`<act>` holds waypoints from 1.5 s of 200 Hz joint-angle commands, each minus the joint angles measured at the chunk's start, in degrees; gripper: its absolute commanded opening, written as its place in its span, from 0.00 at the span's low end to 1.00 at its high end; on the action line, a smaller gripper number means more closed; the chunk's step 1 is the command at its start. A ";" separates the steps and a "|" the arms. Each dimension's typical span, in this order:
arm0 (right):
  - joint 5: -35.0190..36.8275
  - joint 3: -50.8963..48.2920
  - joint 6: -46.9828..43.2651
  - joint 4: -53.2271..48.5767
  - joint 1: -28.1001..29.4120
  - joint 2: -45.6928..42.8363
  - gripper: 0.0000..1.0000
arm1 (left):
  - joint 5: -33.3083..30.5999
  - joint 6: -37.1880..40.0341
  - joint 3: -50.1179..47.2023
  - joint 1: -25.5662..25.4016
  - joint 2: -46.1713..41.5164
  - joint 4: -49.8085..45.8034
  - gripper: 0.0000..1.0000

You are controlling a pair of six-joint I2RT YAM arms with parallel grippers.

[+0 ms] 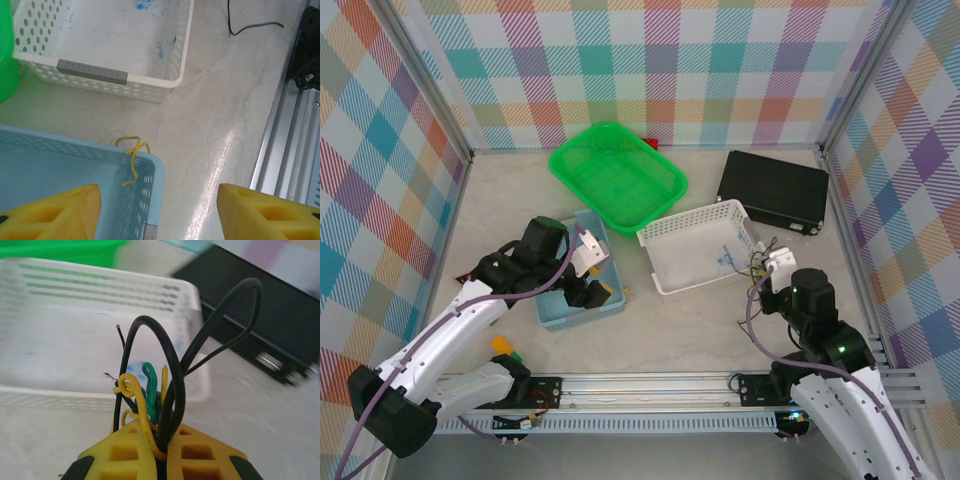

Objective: Untangle the cables

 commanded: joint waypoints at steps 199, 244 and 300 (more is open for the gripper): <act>-16.44 19.59 29.81 -0.44 -30.40 31.77 0.71 | 0.66 -5.29 0.77 3.09 12.37 -1.67 0.70; -42.45 21.63 27.40 -1.87 -26.57 31.38 0.63 | 4.99 -11.27 2.05 2.98 18.83 -0.75 0.55; -56.37 18.97 25.35 1.81 -20.18 31.87 0.58 | 4.68 -15.34 -1.63 2.92 20.82 8.11 0.44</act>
